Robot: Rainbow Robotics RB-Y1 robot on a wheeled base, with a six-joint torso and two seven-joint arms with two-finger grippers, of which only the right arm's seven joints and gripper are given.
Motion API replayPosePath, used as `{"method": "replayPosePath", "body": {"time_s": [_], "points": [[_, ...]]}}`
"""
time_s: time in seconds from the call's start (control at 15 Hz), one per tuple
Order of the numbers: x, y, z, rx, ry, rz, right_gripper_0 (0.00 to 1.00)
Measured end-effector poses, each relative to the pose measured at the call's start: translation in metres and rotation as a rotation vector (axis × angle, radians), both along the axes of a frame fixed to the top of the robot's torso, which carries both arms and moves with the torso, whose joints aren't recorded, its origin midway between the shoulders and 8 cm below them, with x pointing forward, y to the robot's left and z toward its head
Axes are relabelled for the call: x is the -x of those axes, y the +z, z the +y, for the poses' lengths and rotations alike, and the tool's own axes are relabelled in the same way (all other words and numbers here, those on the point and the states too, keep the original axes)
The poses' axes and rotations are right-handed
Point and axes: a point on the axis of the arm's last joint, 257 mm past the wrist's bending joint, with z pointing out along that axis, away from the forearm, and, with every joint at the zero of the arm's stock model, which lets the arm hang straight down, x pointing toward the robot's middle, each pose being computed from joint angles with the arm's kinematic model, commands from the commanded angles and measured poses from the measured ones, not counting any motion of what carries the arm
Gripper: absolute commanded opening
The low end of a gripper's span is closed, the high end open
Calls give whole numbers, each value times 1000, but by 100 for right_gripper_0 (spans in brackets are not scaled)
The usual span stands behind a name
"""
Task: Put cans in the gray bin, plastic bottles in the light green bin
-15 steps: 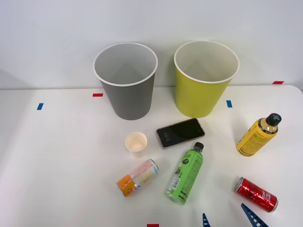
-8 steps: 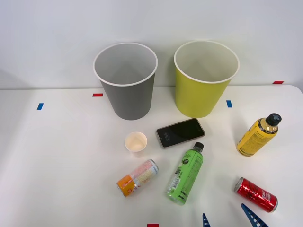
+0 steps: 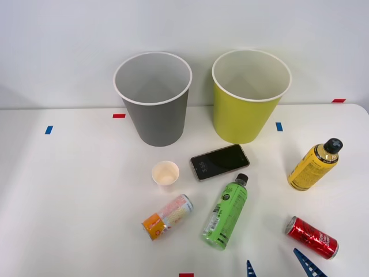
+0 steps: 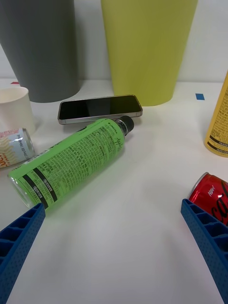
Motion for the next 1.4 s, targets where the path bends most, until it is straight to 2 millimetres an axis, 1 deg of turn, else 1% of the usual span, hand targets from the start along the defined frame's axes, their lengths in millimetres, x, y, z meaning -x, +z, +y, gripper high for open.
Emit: {"method": "replayPosePath", "body": {"time_s": [1.4], "points": [[0,0,0,0,0,0,100]]}}
